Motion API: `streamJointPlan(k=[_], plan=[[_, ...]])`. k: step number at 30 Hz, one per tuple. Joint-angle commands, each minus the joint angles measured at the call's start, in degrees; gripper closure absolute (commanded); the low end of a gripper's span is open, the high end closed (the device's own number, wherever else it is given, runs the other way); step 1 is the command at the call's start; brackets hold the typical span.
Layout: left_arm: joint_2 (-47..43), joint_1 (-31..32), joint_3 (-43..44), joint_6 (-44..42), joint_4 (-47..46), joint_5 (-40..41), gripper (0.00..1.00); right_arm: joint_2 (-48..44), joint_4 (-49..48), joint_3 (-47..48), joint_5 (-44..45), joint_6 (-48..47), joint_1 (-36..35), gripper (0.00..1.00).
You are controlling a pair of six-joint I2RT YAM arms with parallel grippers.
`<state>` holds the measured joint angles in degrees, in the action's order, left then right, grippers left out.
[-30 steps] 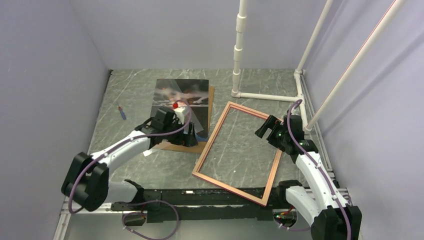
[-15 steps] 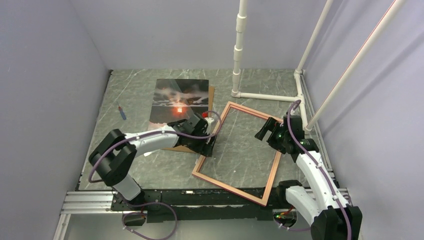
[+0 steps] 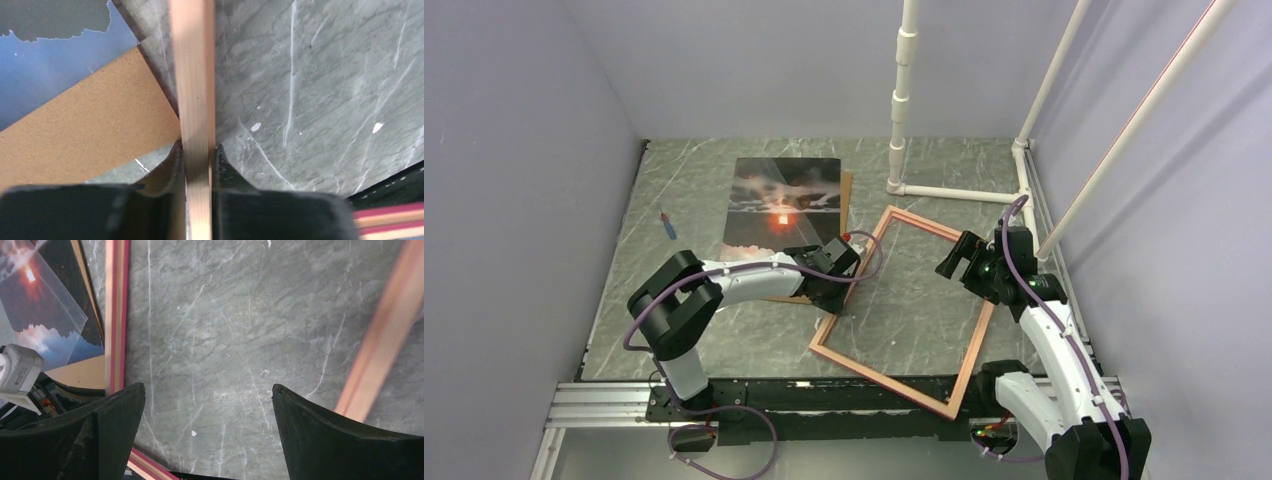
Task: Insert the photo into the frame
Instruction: Adjust the photo frame at the center of the board.
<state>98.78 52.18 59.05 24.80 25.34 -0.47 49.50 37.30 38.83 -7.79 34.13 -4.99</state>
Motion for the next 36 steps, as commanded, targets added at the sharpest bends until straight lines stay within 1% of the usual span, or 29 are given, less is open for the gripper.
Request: streamJointPlan(k=[1,4,7,12,20,27,31,36], plan=[[-0.3,0.3,0.5,1.0,1.4,0.3,1.0,-0.1,0.8,2.5,0.2,-0.7,0.3,0.0],[-1.8,0.3,-0.2,3.2,1.3,0.3,1.0,0.1,0.5,2.2,-0.1,-0.7,0.2,0.0],[-3.5,0.2,-0.6,5.9,2.0,3.7,1.0,0.2,0.3,2.0,-0.4,-0.6,0.3,0.0],[-8.0,-0.2,-0.8,8.6,3.3,5.1,1.0,-0.3,0.4,2.1,-0.4,-0.6,0.3,0.0],[-14.6,-4.7,-3.0,14.8,5.0,8.0,1.0,-0.4,0.4,2.4,-0.9,-0.4,0.3,0.0],[-14.9,-8.1,-4.0,18.2,6.9,9.8,1.0,-0.7,0.5,2.5,-1.3,-0.1,0.3,0.0],[-14.9,-8.2,-3.8,20.8,7.7,11.1,1.0,-1.1,0.3,2.2,-2.2,0.4,0.3,0.0],[-13.6,-7.3,-3.7,23.8,5.9,10.7,1.0,-1.5,-0.5,1.6,-3.3,1.5,0.3,0.0]])
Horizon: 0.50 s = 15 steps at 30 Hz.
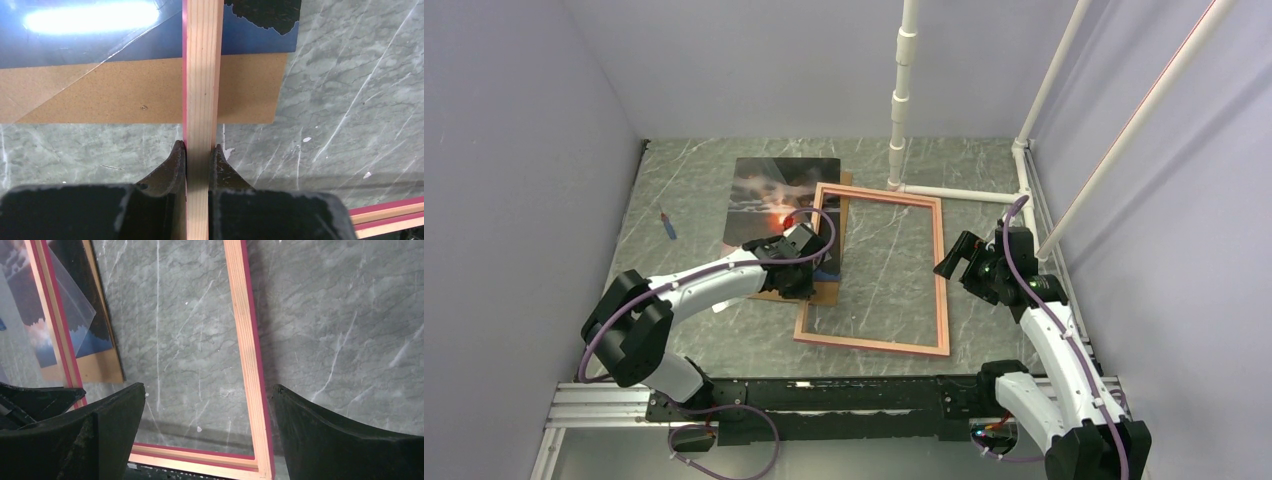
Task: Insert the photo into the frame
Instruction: Adjust the photo frame at the center of the board.
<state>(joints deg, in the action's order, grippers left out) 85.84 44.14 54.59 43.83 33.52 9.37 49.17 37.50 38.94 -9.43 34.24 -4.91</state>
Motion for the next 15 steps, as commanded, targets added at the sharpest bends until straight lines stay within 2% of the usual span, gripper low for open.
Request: streamJointPlan(k=[1,15], plan=[[0.1,0.9,1.1,5.0,-2.2,1.1,1.0,-1.2,-0.7,1.5,-1.8,1.5,0.2,0.0],[9.4,8.6,8.6,8.3,-2.0,1.7,1.0,-2.0,0.0,1.5,-1.3,1.5,0.2,0.0]])
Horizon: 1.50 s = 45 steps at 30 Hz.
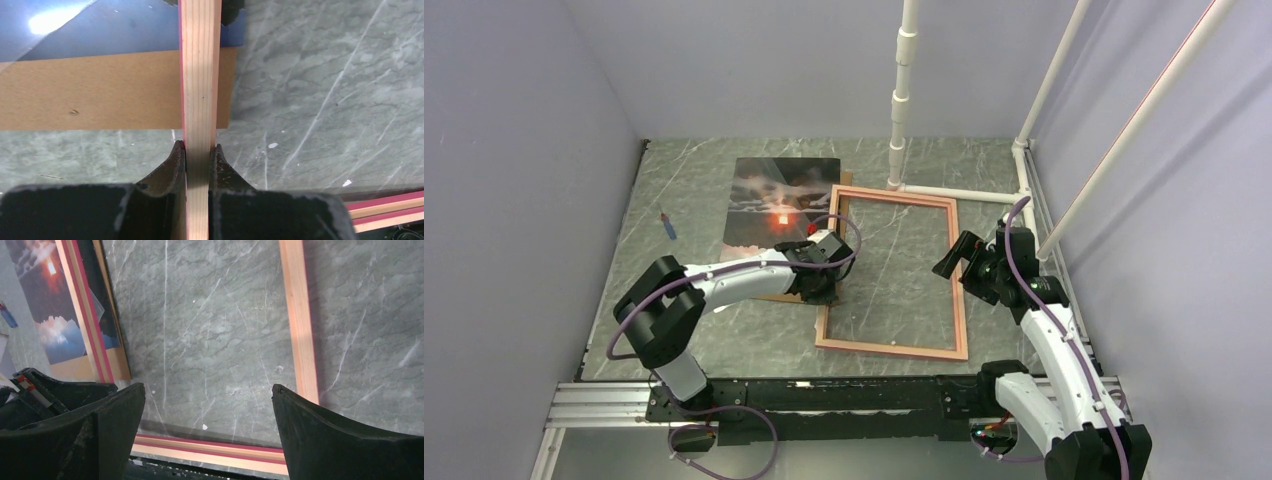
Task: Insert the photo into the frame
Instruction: Adjust the photo frame at the center of the board, then pick up the photo frame item at the center of the board.
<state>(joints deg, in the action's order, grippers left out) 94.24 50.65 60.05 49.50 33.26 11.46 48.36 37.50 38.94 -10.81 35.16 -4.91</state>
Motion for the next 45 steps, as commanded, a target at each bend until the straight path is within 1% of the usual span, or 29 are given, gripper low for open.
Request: streamJointPlan(k=[1,6,12,21,22,25,28,29,31,33,36,39,40,43,45], plan=[[1.6,2.7,3.9,3.3,-1.8,-0.4,1.0,-1.1,0.0,1.4,0.0,0.7,0.2,0.0],[5.4,5.8,8.4,7.6,-0.8,-0.2,1.0,-1.2,-0.7,0.6,-0.6,1.0,0.2,0.0],[9.0,7.8,10.9,12.2,-1.9,-0.8,1.0,-1.4,-1.0,-0.1,-0.8,1.2,0.2,0.0],[11.4,8.8,11.8,12.1,-5.3,-3.0,1.0,-1.7,-1.2,-1.0,-0.5,1.2,0.2,0.0],[11.6,8.8,11.7,12.0,-6.0,-3.6,0.98,-1.6,-1.3,-1.0,-0.5,1.2,0.2,0.0],[11.8,9.0,10.6,11.5,-8.4,-5.6,0.83,-1.6,-1.2,-1.1,-0.4,1.2,0.2,0.0],[11.4,9.1,9.7,10.6,-10.0,-6.7,0.62,-1.7,-1.0,-1.1,-0.3,1.1,0.2,0.0],[11.3,9.1,9.7,10.5,-10.1,-6.8,0.52,-1.8,-0.9,-1.0,-0.1,0.9,0.2,0.0],[10.7,9.1,9.3,10.0,-10.0,-6.7,0.37,-2.0,-0.8,-1.1,0.0,1.0,0.2,0.0],[9.6,9.1,8.7,9.7,-10.5,-6.7,0.26,-2.2,-0.7,-1.1,0.0,0.9,0.2,0.0],[6.5,9.1,7.3,7.8,-13.1,-6.4,0.23,-2.2,-0.5,-1.0,0.1,0.6,0.2,0.0],[2.5,9.0,5.4,4.8,-16.3,-5.7,0.16,-2.2,-0.6,-1.0,-0.2,0.2,0.2,0.0],[0.9,8.9,4.4,3.8,-17.7,-5.6,0.15,-2.0,-0.6,-1.0,-0.3,0.0,0.2,0.0],[-4.1,8.1,0.8,-0.1,-22.7,-4.7,0.06,-1.1,-0.9,-1.1,-1.0,-0.5,0.2,0.0],[-7.9,6.8,-3.1,-2.3,-26.7,-5.7,0.03,-0.3,-1.2,-1.2,-1.5,-0.7,0.2,0.0]])
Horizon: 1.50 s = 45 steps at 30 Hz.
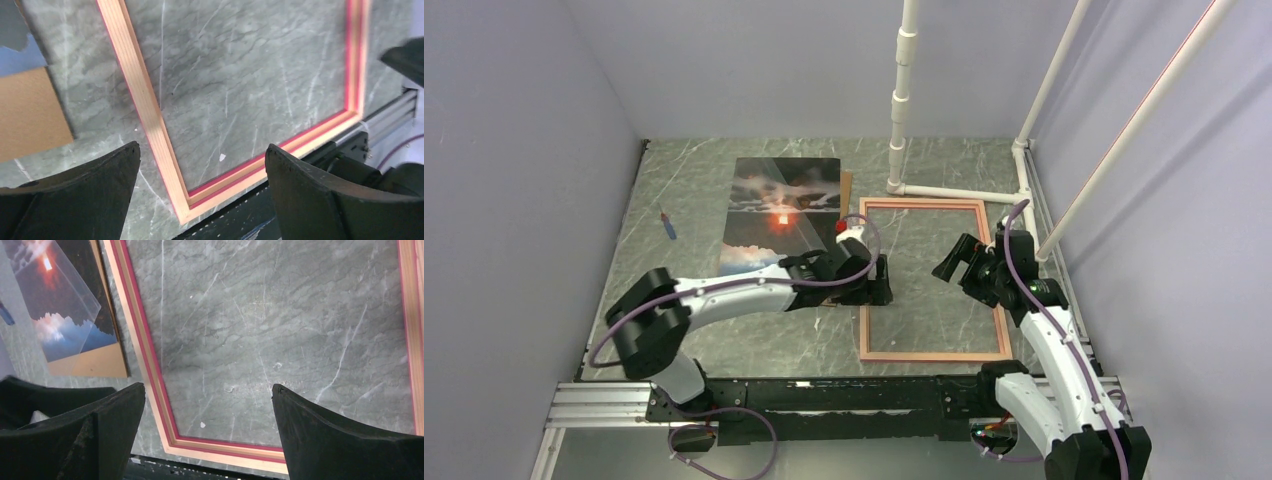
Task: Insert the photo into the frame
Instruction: Pick up the photo frame item at the center of the board.
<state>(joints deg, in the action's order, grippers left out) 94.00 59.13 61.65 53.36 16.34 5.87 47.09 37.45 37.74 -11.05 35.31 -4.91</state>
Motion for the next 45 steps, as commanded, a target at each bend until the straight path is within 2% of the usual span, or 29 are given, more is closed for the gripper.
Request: streamJointPlan(k=[1,6,9,13,16,22,26,30,38,41,45], plan=[[-9.5,-2.9,-6.6,-6.9,-11.7,-1.1,0.02,1.2,-1.5,-0.2,-1.7,-1.0,0.2,0.0],[-19.1,-11.9,-17.7,-9.0,-23.9,-10.9,0.01,2.9,-3.6,-0.7,-3.6,-1.2,0.2,0.0],[-24.1,-19.0,-23.4,-8.7,-27.5,-16.3,0.01,4.0,-5.7,-1.0,-5.6,-1.3,0.1,0.0],[-30.3,-29.3,-28.5,-7.7,-26.3,-23.0,0.01,6.3,-10.1,-1.2,-8.3,-0.6,0.0,0.0],[-35.6,-35.6,-29.9,-8.7,-19.9,-23.3,0.01,8.8,-12.9,-0.7,-9.3,0.0,-0.7,0.0],[-45.5,-45.8,-26.6,-13.6,1.6,-16.3,0.01,16.5,-17.8,2.7,-8.2,1.6,-6.1,0.0],[-49.0,-47.1,-22.4,-15.5,15.9,-5.3,0.01,24.8,-19.8,8.5,-5.9,1.8,-12.8,0.0],[-49.3,-47.2,-20.2,-15.6,24.7,5.0,0.0,33.9,-20.4,17.8,-4.4,1.5,-18.1,0.0],[-42.2,-48.4,-19.3,-14.9,32.1,17.5,0.01,51.0,-19.6,34.8,-5.5,0.9,-24.8,0.0],[-39.2,-51.1,-19.7,-15.6,30.7,16.3,0.01,56.5,-17.5,40.8,-6.1,-0.1,-26.9,0.0],[-36.6,-56.4,-21.9,-17.4,24.6,8.9,0.01,61.7,-16.8,46.1,-6.9,-0.5,-28.8,0.0]])
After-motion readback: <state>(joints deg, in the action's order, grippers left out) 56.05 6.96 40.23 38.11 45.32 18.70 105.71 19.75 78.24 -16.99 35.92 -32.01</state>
